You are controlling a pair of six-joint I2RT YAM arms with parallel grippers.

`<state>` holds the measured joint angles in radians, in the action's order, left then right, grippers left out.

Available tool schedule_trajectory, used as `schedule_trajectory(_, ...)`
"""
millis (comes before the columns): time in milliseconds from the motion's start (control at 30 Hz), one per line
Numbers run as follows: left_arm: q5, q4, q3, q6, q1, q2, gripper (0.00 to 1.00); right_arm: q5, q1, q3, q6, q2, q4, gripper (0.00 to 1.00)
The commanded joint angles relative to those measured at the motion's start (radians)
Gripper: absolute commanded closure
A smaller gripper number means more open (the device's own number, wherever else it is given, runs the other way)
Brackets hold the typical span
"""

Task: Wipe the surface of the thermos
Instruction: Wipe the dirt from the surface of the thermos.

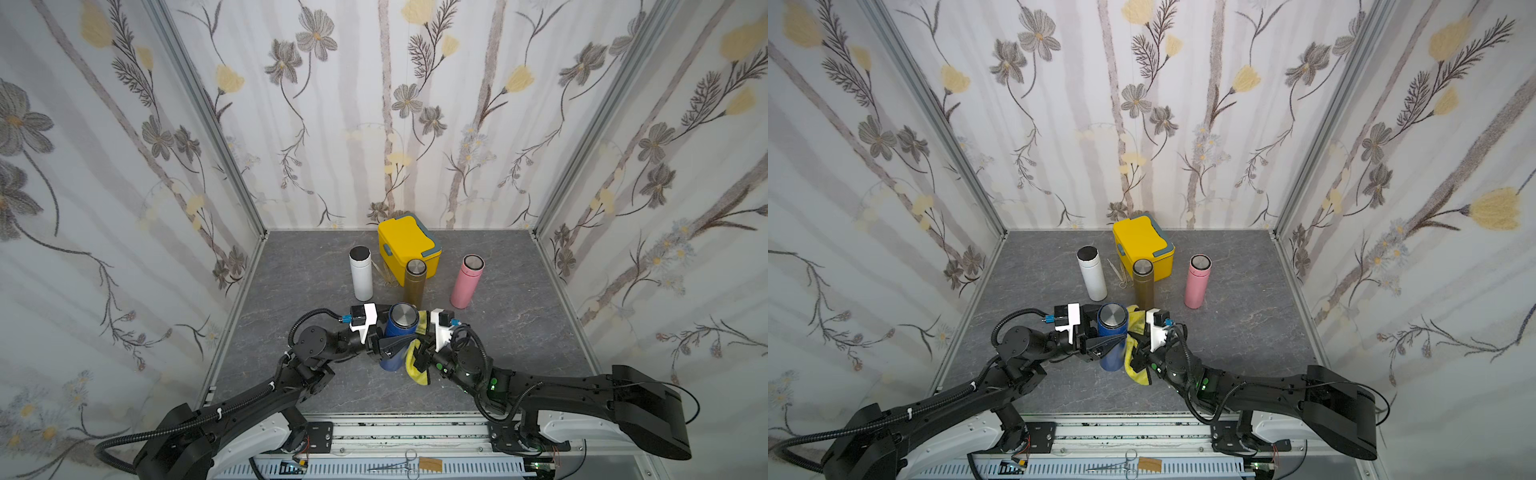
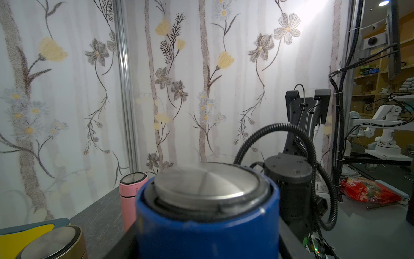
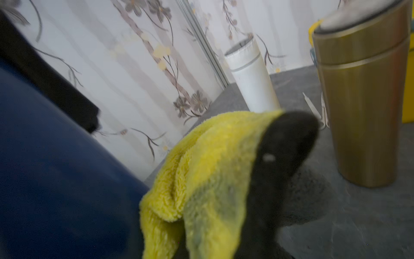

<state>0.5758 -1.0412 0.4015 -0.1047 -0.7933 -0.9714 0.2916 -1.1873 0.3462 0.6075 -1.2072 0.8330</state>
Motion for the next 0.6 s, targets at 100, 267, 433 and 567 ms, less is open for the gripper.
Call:
schedule_trajectory(100, -0.010, -0.057, 0.009, 0.015, -0.007, 0.010, 1.00, -0.039, -0.003, 0.062, -0.021, 0.091, 0.021, 1.00)
schedule_trajectory(267, -0.010, -0.051, 0.010, 0.027, -0.010, 0.011, 1.00, -0.053, -0.002, 0.158, -0.065, 0.140, -0.052, 1.00)
schedule_trajectory(433, -0.008, -0.052, 0.009, 0.032, -0.014, 0.010, 1.00, -0.050, -0.003, 0.056, 0.015, 0.054, 0.041, 1.00)
schedule_trajectory(567, -0.003, -0.057, 0.005, 0.054, -0.017, 0.004, 1.00, -0.070, 0.000, -0.065, 0.088, -0.050, 0.215, 1.00)
